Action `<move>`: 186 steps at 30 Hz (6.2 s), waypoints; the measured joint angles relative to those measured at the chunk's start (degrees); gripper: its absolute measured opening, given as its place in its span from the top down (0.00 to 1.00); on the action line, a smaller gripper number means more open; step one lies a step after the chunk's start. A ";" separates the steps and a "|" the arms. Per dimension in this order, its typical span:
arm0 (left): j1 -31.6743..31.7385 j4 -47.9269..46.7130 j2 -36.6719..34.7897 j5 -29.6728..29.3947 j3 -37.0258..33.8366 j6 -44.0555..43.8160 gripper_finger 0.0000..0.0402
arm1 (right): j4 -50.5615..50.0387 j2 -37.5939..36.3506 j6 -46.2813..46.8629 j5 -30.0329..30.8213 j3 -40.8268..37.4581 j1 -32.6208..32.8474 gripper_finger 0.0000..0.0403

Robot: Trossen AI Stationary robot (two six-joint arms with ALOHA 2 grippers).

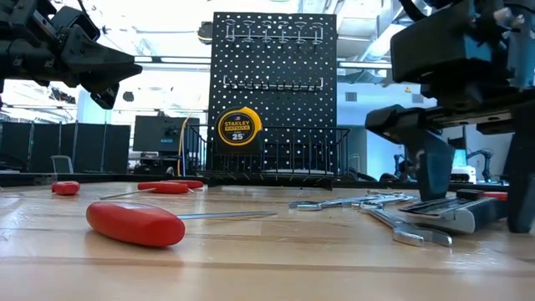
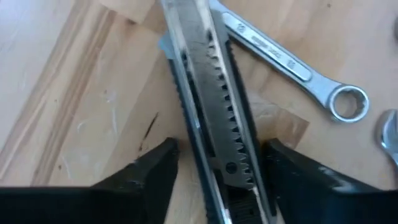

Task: Hang tools onto peg board
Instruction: Put the cutter into the pegboard

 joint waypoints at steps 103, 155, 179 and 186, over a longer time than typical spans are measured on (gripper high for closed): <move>0.00 0.01 0.01 0.09 0.00 -1.55 0.81 | 13.75 -9.51 -5.74 19.86 3.15 -43.83 0.58; 1.49 10.61 0.02 -11.33 0.00 4.36 0.81 | 1.16 -9.20 -7.25 19.88 15.30 -46.04 0.58; 9.97 5.49 32.77 -25.57 18.65 29.78 0.45 | 1.48 -9.20 -7.20 19.71 15.30 -46.02 0.58; 15.34 10.67 44.37 -23.26 22.47 33.89 0.33 | 1.44 -9.20 -7.20 19.70 15.30 -46.02 0.58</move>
